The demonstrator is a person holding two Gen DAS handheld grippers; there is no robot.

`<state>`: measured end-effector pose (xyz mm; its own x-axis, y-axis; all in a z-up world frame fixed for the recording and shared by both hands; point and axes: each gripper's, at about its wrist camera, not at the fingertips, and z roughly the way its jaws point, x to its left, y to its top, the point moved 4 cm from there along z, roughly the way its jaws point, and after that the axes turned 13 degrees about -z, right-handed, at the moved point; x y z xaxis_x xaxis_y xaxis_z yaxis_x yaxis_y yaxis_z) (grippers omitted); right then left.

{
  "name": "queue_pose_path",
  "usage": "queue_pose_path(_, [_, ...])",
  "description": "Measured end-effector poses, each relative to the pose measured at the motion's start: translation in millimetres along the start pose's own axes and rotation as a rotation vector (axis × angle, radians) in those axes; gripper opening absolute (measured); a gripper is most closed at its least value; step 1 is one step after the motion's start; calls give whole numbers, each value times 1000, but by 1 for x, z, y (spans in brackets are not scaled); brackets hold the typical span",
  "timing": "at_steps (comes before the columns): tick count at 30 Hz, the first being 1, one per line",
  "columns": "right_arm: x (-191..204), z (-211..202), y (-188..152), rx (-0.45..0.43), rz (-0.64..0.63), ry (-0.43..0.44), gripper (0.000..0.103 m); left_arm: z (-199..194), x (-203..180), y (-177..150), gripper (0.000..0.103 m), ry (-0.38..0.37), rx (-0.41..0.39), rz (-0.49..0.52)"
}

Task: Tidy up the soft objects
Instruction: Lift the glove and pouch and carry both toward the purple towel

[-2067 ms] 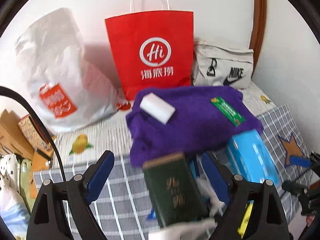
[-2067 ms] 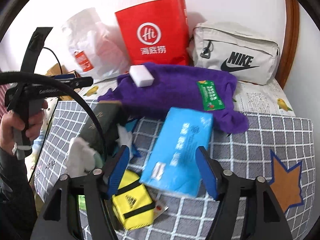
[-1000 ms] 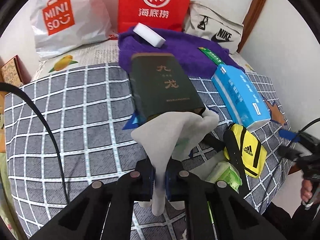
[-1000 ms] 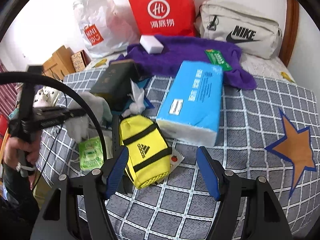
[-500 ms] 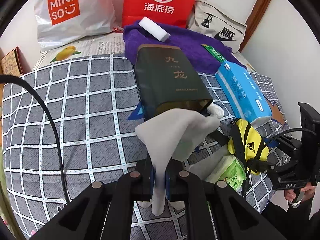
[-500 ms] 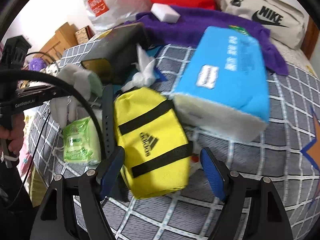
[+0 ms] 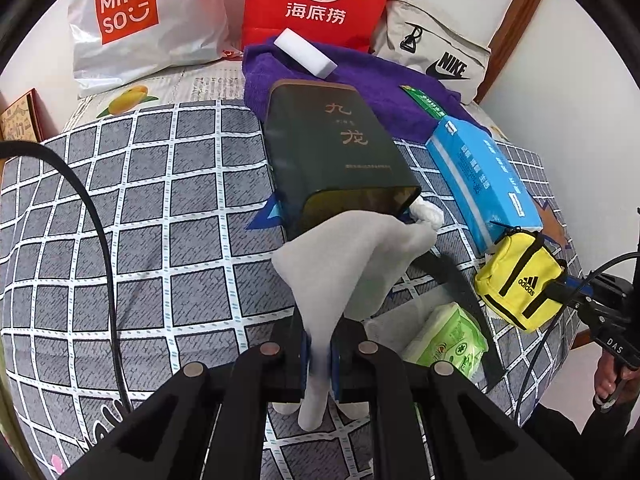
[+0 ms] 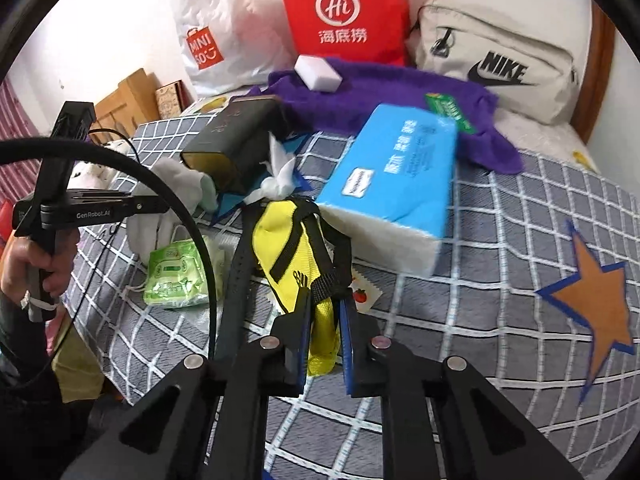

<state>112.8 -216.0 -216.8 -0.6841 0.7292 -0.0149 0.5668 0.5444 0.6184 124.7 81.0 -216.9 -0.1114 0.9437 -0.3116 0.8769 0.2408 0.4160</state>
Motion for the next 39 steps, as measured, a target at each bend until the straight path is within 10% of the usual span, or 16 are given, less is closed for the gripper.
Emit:
queue_pose_path(7, [-1,29,0,64,-21,-37,31,11,-6,-1,10,4,21,18])
queue_pose_path(14, [-3,23,4,3,9,6,14,13,-2,4,9,0,13,-12])
queue_pose_path(39, [-47,-43,71,-142,53,-79,12,-52,-22,53,9,-76,-102,-9])
